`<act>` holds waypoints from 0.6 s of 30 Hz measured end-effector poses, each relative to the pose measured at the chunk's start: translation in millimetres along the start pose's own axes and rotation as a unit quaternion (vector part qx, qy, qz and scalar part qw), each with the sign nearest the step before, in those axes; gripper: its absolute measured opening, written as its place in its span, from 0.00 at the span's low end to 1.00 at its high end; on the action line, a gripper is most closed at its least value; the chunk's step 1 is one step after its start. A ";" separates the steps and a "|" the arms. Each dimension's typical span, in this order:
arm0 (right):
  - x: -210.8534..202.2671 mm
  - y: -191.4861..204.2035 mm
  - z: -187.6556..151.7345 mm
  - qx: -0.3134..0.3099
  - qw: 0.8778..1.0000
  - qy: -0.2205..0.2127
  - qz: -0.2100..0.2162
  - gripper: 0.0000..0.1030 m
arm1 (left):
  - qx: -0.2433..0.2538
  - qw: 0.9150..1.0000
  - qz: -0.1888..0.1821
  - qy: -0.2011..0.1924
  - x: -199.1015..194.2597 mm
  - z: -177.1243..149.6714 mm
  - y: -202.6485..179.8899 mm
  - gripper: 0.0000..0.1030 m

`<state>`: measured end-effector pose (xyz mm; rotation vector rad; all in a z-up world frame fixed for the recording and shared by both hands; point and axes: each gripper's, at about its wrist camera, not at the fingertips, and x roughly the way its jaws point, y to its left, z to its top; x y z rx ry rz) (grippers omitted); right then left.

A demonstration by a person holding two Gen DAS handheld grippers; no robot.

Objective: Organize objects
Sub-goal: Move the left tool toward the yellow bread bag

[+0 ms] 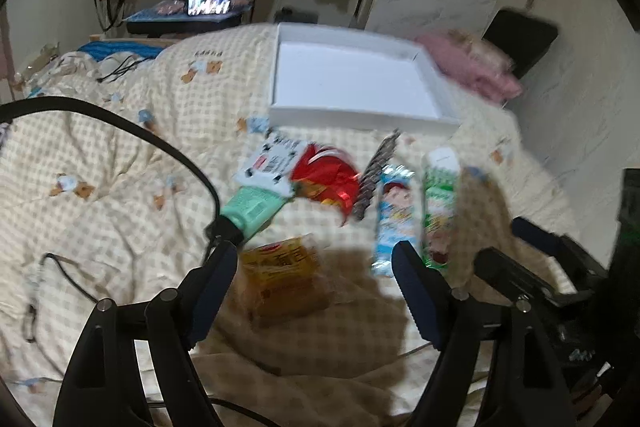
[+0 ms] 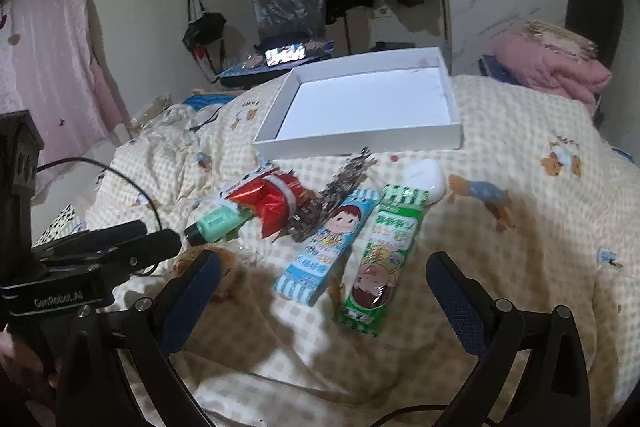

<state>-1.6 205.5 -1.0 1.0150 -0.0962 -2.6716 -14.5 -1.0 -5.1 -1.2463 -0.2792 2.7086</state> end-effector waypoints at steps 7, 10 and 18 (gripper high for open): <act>4.2 -5.0 -1.3 0.012 1.000 0.010 0.003 1.00 | -0.069 0.998 -0.005 0.007 -2.6 15.3 28.4 0.80; 6.9 -6.6 -1.4 0.016 1.000 0.017 0.007 1.00 | -0.077 0.997 -0.007 0.006 -6.6 28.4 34.3 0.80; 9.3 -6.8 -2.2 0.017 1.000 0.021 0.014 1.00 | -0.036 0.999 -0.007 -0.006 -9.6 41.4 27.4 0.80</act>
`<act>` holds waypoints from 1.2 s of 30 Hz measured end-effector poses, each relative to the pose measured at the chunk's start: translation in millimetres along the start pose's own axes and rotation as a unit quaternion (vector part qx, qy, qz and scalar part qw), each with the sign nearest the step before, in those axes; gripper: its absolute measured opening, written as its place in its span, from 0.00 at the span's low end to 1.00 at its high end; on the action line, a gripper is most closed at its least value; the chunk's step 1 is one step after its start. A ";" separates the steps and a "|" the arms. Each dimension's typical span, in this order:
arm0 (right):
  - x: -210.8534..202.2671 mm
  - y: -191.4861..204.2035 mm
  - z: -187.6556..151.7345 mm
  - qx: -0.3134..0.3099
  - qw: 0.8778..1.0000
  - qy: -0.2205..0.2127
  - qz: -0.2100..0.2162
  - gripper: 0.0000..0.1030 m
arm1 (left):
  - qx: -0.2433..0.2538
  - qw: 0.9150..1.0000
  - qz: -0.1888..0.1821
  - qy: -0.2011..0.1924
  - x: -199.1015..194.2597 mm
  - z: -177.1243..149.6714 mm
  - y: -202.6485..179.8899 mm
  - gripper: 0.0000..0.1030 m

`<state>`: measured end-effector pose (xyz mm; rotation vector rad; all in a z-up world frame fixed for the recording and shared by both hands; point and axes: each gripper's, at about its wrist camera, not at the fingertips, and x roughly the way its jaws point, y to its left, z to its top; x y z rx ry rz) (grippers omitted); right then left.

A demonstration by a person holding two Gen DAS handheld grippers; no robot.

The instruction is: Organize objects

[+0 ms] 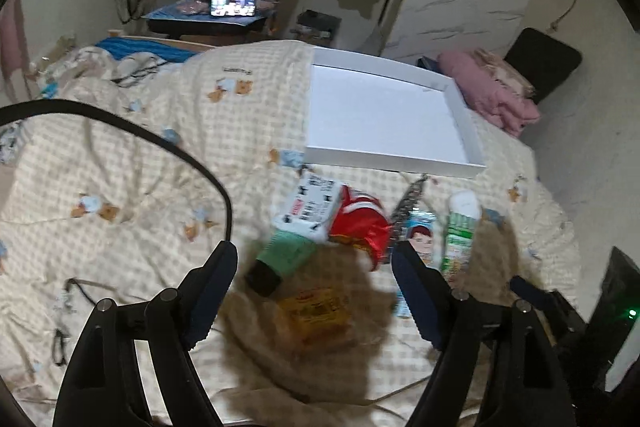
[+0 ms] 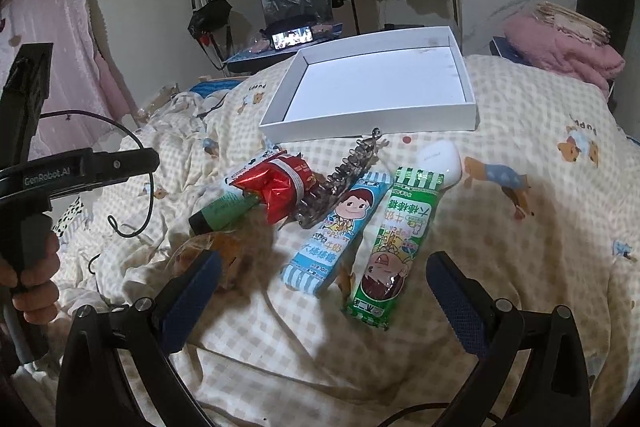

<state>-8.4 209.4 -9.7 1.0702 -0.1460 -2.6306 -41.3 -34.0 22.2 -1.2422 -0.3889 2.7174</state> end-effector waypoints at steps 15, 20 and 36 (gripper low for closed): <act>10.5 -9.3 -1.3 0.024 0.999 0.023 0.018 1.00 | -0.037 0.993 -0.045 0.105 45.8 0.0 17.2 0.80; 10.6 -11.3 -1.3 0.027 0.999 0.024 0.019 1.00 | -0.059 0.981 -0.062 0.174 70.9 -9.9 15.6 0.81; 13.4 -11.2 -0.7 0.028 0.999 0.031 0.019 1.00 | -0.110 0.955 -0.013 0.274 105.0 -23.3 17.6 0.81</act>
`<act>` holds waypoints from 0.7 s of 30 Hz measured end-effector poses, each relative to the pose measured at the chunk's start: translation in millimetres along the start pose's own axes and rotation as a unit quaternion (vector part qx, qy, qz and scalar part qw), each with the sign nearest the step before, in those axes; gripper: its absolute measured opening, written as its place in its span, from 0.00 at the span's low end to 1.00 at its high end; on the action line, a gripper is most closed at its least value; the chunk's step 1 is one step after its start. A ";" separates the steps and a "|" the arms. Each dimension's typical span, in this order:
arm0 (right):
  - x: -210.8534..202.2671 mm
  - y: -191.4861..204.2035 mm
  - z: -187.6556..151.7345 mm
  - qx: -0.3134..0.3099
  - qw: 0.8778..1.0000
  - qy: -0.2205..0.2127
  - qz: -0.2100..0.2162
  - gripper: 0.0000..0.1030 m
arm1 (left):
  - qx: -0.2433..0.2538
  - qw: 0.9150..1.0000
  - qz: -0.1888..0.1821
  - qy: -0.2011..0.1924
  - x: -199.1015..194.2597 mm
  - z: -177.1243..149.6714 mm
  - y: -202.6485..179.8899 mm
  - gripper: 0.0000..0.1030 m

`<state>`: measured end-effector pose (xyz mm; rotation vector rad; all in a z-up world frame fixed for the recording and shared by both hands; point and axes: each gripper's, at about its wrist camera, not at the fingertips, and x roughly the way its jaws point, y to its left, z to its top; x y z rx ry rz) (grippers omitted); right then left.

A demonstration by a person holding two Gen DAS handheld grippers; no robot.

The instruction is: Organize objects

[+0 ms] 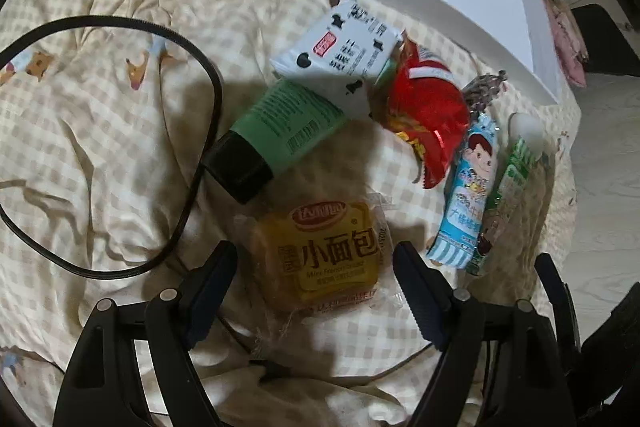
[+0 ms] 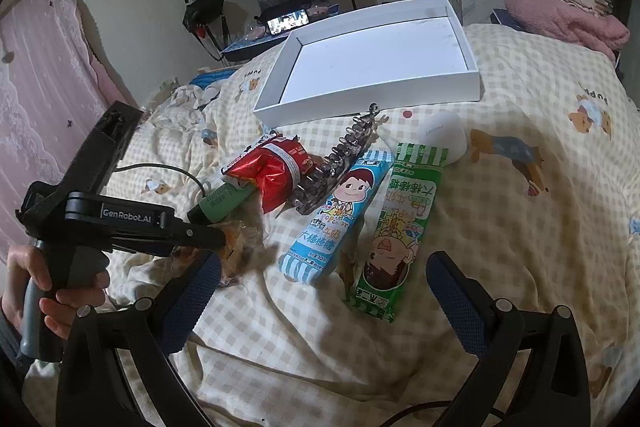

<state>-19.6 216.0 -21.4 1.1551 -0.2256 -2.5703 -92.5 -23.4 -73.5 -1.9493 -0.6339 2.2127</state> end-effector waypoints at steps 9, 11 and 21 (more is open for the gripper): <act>0.7 0.4 0.1 0.001 1.000 0.001 0.000 1.00 | -0.018 1.000 0.001 0.025 11.5 -2.3 -3.3 0.82; 0.7 0.3 0.1 0.000 1.000 0.001 0.000 1.00 | -0.027 0.999 -0.006 0.027 11.6 -2.7 -1.8 0.82; 1.4 -0.3 1.4 0.001 1.000 0.003 -0.001 1.00 | -0.017 0.999 -0.011 0.040 27.0 -5.4 -14.0 0.84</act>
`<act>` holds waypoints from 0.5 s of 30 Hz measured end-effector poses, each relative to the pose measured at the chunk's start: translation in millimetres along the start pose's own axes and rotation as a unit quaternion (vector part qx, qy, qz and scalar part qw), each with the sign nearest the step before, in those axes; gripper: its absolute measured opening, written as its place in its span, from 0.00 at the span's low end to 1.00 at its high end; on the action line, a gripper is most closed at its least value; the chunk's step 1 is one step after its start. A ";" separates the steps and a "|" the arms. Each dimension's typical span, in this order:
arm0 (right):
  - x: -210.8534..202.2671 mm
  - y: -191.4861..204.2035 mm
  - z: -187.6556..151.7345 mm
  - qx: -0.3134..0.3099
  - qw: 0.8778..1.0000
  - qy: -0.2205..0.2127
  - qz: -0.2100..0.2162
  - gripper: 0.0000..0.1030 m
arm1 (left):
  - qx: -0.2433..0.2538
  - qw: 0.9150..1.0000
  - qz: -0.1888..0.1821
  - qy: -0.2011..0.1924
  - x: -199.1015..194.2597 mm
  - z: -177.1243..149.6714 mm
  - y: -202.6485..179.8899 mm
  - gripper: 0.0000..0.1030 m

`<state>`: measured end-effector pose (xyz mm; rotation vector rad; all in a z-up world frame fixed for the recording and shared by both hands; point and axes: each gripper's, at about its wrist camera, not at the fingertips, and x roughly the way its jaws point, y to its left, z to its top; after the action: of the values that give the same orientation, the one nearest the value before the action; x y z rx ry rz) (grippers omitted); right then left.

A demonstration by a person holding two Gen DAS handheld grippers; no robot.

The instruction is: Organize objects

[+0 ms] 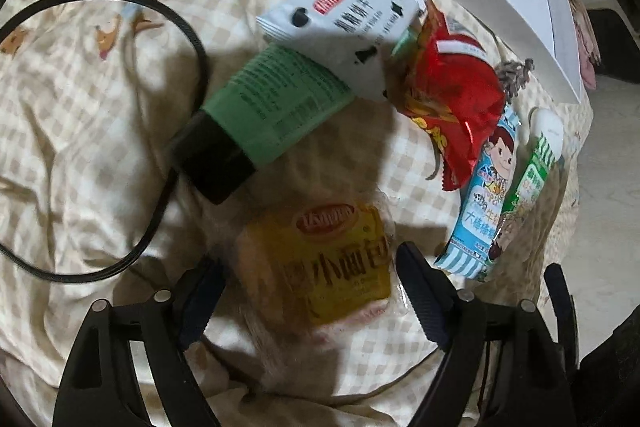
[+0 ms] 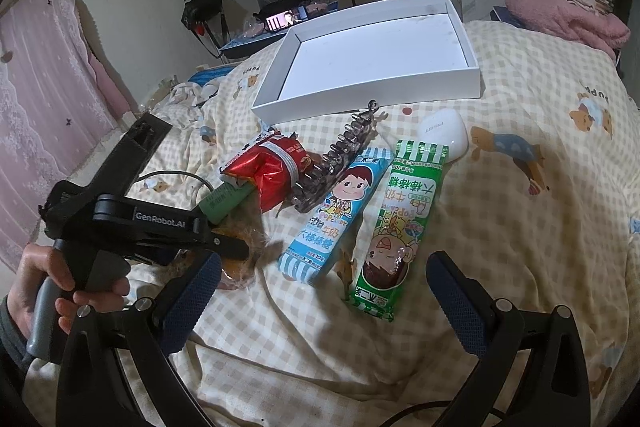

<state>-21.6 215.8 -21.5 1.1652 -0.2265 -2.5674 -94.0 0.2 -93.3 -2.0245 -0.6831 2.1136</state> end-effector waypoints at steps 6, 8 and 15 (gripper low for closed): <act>0.3 -0.1 -0.1 0.000 1.000 0.000 0.000 1.00 | -0.009 1.000 -0.014 -0.013 0.3 -3.3 -0.8 0.86; 0.7 -0.8 -0.1 0.001 1.000 0.001 0.000 1.00 | -0.005 0.999 -0.021 -0.031 -2.2 -6.1 -0.8 0.86; 3.0 -4.5 -0.1 0.011 1.000 0.005 0.004 1.00 | -0.025 0.996 -0.054 -0.068 -16.2 -23.1 12.1 0.79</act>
<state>-24.4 219.0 -24.9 1.1813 -0.2558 -2.5588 -67.6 -11.8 -83.3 -1.8360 -0.8545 2.2063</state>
